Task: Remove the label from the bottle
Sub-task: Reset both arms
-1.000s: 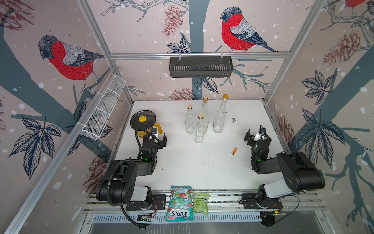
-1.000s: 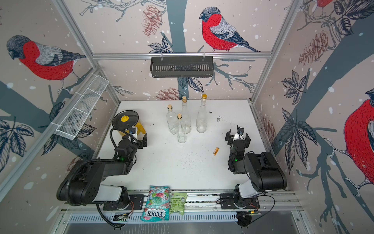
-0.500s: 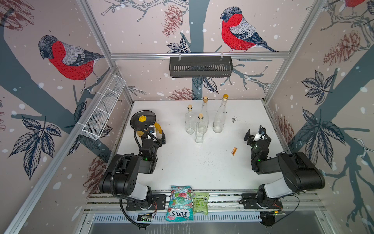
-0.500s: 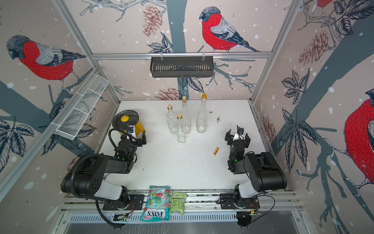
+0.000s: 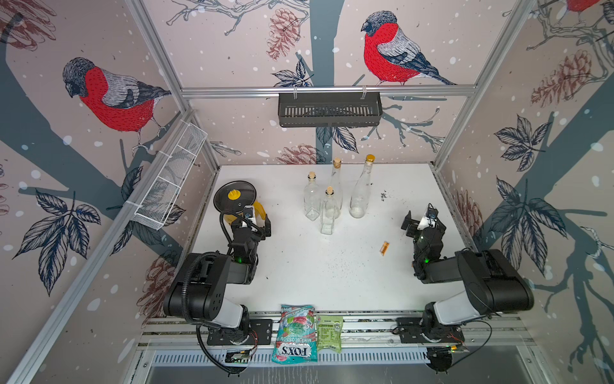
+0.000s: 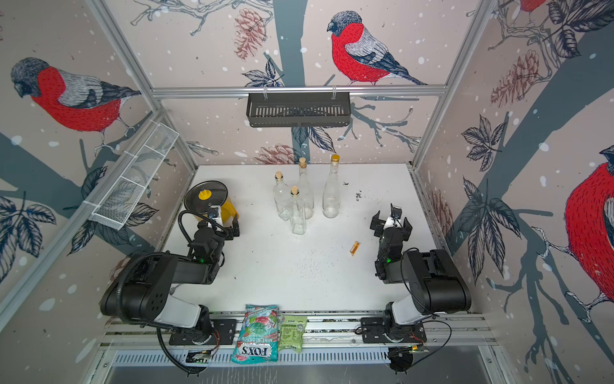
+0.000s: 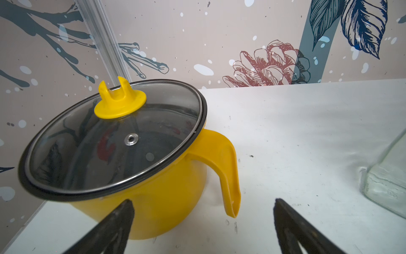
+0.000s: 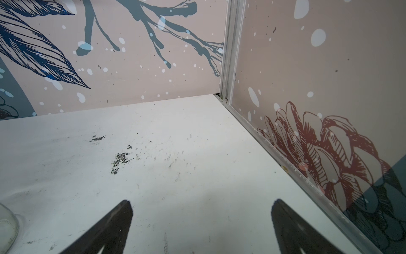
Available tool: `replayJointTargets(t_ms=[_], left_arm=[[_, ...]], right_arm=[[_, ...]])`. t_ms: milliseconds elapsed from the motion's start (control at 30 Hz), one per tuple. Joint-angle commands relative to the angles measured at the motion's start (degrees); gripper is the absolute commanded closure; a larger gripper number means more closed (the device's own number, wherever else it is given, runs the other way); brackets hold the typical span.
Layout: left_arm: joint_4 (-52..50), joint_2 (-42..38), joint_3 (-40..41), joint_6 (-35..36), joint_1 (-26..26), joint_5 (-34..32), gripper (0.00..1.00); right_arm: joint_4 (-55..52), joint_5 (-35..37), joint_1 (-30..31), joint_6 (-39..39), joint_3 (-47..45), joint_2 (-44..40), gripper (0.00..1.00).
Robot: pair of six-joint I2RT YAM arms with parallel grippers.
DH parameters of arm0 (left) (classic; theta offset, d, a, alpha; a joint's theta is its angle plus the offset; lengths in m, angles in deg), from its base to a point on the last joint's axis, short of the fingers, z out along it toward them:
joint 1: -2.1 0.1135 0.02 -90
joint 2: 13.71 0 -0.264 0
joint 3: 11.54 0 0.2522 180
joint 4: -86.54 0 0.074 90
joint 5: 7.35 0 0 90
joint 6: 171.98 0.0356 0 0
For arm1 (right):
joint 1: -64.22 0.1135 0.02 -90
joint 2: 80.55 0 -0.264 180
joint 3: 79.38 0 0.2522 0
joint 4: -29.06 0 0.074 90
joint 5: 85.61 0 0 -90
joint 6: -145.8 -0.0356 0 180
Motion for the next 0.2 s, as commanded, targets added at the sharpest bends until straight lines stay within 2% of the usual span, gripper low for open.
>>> replayJointTargets(t_ms=[0,167], left_arm=[[0.67,0.35,-0.93,-0.63,0.28,0.08,0.02],[0.93,0.05,-0.53,-0.83,0.42,-0.22,0.01]], right_arm=[[-0.31,-1.24,-0.27,-0.34,0.47,-0.22,0.0],[-1.06,-2.67,-0.89,-0.52,0.82,-0.29,0.0]])
